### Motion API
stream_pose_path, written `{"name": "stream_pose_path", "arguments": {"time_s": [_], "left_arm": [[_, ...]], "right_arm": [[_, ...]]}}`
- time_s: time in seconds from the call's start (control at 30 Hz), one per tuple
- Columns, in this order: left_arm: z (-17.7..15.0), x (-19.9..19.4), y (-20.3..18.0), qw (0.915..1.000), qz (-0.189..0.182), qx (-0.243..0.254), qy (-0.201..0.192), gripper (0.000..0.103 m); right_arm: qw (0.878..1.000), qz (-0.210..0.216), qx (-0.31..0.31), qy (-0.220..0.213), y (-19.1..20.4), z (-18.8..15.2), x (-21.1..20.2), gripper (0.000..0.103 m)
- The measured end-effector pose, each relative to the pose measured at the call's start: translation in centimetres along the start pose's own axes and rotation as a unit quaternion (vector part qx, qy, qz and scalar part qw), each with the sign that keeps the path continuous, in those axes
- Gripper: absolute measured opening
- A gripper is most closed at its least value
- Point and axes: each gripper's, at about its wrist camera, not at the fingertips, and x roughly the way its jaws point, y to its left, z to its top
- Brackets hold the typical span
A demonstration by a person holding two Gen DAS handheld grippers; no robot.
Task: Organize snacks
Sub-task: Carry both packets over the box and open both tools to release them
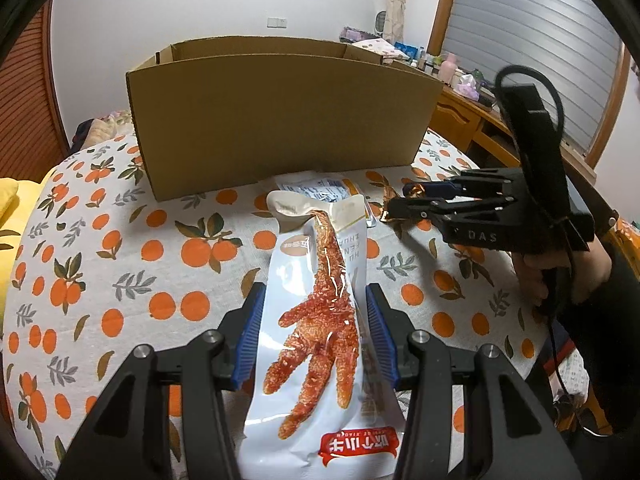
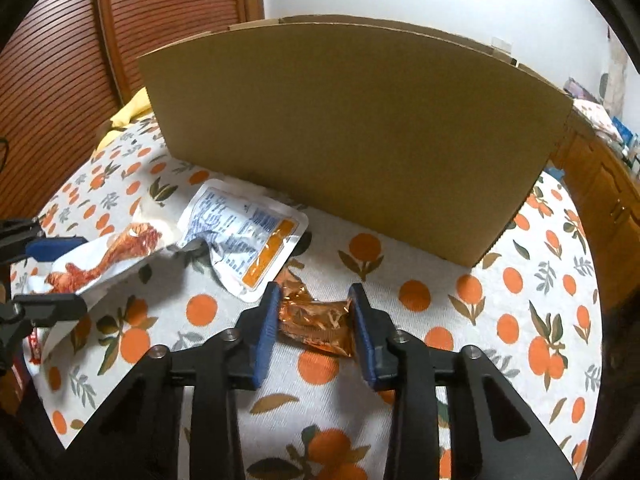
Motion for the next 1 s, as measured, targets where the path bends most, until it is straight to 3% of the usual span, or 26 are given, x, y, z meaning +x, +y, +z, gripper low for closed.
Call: {"name": "stream_pose_path", "arguments": {"time_s": [1.0], "left_arm": [[2.6,-3.5,0.2,0.9984,0.021,0.013,-0.052,0.048]], "right_arm": [[0.998,0.002,-0.006,-0.062,1.0,0.1,-5.4,0.033]]}}
